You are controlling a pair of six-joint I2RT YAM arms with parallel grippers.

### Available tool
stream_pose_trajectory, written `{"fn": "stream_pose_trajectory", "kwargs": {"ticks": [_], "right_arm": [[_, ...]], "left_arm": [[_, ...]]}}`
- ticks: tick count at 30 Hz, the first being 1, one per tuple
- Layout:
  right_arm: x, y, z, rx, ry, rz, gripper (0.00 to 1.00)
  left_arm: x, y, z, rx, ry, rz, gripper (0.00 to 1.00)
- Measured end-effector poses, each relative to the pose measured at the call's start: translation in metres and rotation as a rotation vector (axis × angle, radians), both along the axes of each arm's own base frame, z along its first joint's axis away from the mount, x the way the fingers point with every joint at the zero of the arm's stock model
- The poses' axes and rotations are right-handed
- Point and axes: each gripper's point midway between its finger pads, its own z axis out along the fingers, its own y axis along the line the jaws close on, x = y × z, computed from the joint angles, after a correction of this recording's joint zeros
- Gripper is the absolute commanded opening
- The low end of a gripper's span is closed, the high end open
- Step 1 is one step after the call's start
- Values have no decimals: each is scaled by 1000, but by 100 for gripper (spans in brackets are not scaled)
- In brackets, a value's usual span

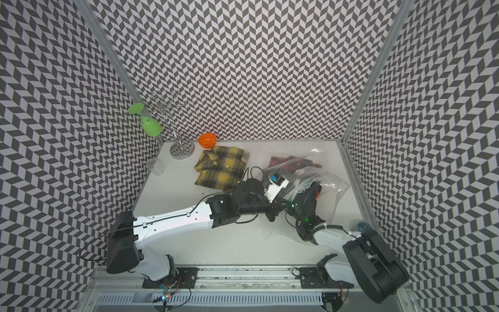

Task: Place the folded shirt into the vacuum bag
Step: Place the shirt in the vacuum bag.

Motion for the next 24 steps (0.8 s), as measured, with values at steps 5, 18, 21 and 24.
{"fn": "stream_pose_trajectory", "kwargs": {"ticks": [5, 18, 21, 24], "right_arm": [[-23, -11, -11, 8, 77, 1, 72], [-32, -119, -53, 21, 229, -347, 70], [-24, -128, -68, -2, 291, -369, 70], [-14, -125, -71, -6, 309, -348, 62]], "left_arm": [[-1, 0, -3, 1, 7, -11, 0], [-16, -5, -11, 6, 24, -62, 0], [-24, -9, -16, 15, 27, -79, 0], [-27, -11, -18, 21, 29, -85, 0]]}}
